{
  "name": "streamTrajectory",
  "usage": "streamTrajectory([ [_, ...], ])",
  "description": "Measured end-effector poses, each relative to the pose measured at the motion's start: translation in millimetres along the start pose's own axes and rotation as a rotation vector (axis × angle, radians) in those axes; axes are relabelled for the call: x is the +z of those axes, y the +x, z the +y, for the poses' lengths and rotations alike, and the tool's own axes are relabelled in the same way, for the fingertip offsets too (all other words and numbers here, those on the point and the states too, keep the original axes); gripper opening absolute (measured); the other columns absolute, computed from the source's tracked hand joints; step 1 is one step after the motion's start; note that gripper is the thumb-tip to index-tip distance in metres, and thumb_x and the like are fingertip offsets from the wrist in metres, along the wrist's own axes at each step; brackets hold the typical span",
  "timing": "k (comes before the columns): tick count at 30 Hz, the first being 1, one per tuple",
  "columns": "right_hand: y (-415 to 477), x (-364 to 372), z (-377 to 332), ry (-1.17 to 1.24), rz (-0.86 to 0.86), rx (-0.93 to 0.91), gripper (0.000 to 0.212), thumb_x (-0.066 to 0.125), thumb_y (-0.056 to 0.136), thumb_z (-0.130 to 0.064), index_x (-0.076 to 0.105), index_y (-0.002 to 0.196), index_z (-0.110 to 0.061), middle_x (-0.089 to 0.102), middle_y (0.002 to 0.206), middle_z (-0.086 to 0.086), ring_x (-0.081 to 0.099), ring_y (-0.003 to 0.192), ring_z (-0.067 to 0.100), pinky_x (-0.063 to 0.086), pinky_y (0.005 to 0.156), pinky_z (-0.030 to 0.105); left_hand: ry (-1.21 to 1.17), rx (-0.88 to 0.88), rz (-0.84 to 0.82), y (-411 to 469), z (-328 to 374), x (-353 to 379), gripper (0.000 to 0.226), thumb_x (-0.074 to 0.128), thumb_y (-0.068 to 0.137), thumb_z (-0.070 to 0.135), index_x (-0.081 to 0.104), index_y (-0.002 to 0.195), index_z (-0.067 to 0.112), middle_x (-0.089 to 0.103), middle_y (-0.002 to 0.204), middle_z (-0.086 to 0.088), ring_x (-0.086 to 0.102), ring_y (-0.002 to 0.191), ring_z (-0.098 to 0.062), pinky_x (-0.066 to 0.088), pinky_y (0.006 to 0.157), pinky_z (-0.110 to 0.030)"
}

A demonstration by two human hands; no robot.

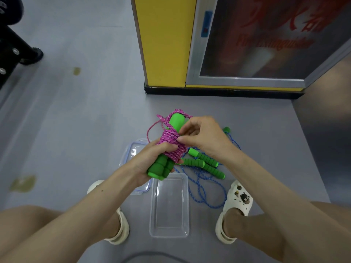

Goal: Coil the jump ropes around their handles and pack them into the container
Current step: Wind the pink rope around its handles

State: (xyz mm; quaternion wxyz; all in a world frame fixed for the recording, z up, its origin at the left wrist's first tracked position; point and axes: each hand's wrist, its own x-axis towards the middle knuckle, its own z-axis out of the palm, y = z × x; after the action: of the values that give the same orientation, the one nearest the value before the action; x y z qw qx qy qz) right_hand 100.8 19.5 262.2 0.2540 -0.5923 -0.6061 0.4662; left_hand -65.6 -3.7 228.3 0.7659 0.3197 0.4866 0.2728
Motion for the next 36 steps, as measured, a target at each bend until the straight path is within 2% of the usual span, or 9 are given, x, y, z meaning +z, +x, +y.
streamTrajectory([
  [4, 0, 6, 2, -0.004, 0.024, 0.017, 0.012, 0.078, 0.077, -0.016, 0.066, 0.078, -0.014, 0.069, 0.071, 0.005, 0.068, 0.061, 0.016, 0.054, 0.055, 0.019, 0.094, 0.008, 0.045, 1, -3, -1, 0.051, 0.063, 0.068, 0.018, 0.057, 0.117, 0.006, 0.07, 0.097, -0.015, 0.067, 0.073, -0.024, 0.052, 0.054, -0.031],
  [7, -1, 11, 0, -0.082, 0.114, 0.015, 0.026, 0.074, 0.078, -0.04, 0.063, 0.077, -0.017, 0.063, 0.069, -0.004, 0.061, 0.06, 0.007, 0.047, 0.053, 0.014, 0.223, 0.031, 0.095, 3, -3, 1, 0.056, 0.067, 0.064, 0.019, 0.055, 0.118, 0.013, 0.068, 0.097, -0.016, 0.067, 0.074, -0.023, 0.054, 0.058, -0.033],
  [10, -4, 16, 0, -0.284, 0.214, -0.024, 0.038, 0.068, 0.079, -0.051, 0.055, 0.068, -0.017, 0.056, 0.063, -0.003, 0.054, 0.061, 0.012, 0.049, 0.058, 0.029, 0.348, 0.052, 0.121, 5, -5, 5, 0.055, 0.07, 0.063, 0.019, 0.054, 0.115, 0.023, 0.068, 0.092, -0.015, 0.066, 0.073, -0.02, 0.056, 0.067, -0.037],
  [15, -2, 19, 1, -0.379, 0.26, -0.095, 0.03, 0.05, 0.096, -0.025, 0.043, 0.071, -0.01, 0.05, 0.064, 0.006, 0.049, 0.062, 0.024, 0.047, 0.065, 0.049, 0.436, 0.07, 0.163, 6, -5, 6, 0.044, 0.068, 0.076, 0.006, 0.052, 0.112, 0.025, 0.065, 0.091, -0.014, 0.061, 0.071, -0.018, 0.052, 0.063, -0.029],
  [19, -8, 27, 4, -0.406, 0.25, -0.271, 0.023, 0.048, 0.098, -0.023, 0.043, 0.079, -0.011, 0.052, 0.068, 0.007, 0.05, 0.061, 0.028, 0.042, 0.057, 0.045, 0.353, 0.019, 0.229, 6, 3, 1, 0.044, 0.065, 0.063, 0.018, 0.054, 0.106, 0.013, 0.061, 0.079, -0.016, 0.057, 0.066, -0.025, 0.048, 0.057, -0.033],
  [24, -14, 32, 9, -0.49, 0.225, -0.419, 0.023, 0.049, 0.097, -0.022, 0.045, 0.078, -0.01, 0.052, 0.065, 0.007, 0.047, 0.052, 0.026, 0.042, 0.049, 0.044, 0.355, 0.002, 0.242, 6, 3, 0, 0.029, 0.065, 0.074, 0.011, 0.056, 0.101, 0.009, 0.06, 0.076, -0.015, 0.058, 0.067, -0.027, 0.048, 0.056, -0.033],
  [29, -8, 35, 5, -0.368, 0.165, -0.366, 0.014, 0.06, 0.092, -0.021, 0.058, 0.088, -0.007, 0.06, 0.074, -0.004, 0.055, 0.067, 0.009, 0.049, 0.064, 0.03, 0.394, 0.056, 0.223, 3, -1, -1, 0.021, 0.063, 0.079, 0.004, 0.056, 0.098, 0.01, 0.059, 0.073, -0.009, 0.056, 0.061, -0.018, 0.047, 0.05, -0.024],
  [32, -6, 35, 0, -0.289, 0.105, -0.315, 0.009, 0.068, 0.086, -0.016, 0.064, 0.089, -0.009, 0.053, 0.069, -0.015, 0.052, 0.063, -0.002, 0.039, 0.062, 0.009, 0.465, 0.112, 0.26, 7, -4, -5, 0.037, 0.069, 0.064, 0.021, 0.057, 0.098, 0.014, 0.063, 0.078, -0.005, 0.057, 0.063, -0.014, 0.053, 0.062, -0.031],
  [36, -4, 33, -3, -0.233, 0.021, -0.252, 0.016, 0.075, 0.079, -0.021, 0.068, 0.09, -0.012, 0.061, 0.072, 0.0, 0.053, 0.061, 0.008, 0.041, 0.06, 0.013, 0.58, 0.181, 0.347, 9, -3, -8, 0.05, 0.067, 0.054, 0.035, 0.049, 0.1, 0.032, 0.065, 0.088, 0.01, 0.062, 0.083, -0.011, 0.051, 0.077, -0.034],
])
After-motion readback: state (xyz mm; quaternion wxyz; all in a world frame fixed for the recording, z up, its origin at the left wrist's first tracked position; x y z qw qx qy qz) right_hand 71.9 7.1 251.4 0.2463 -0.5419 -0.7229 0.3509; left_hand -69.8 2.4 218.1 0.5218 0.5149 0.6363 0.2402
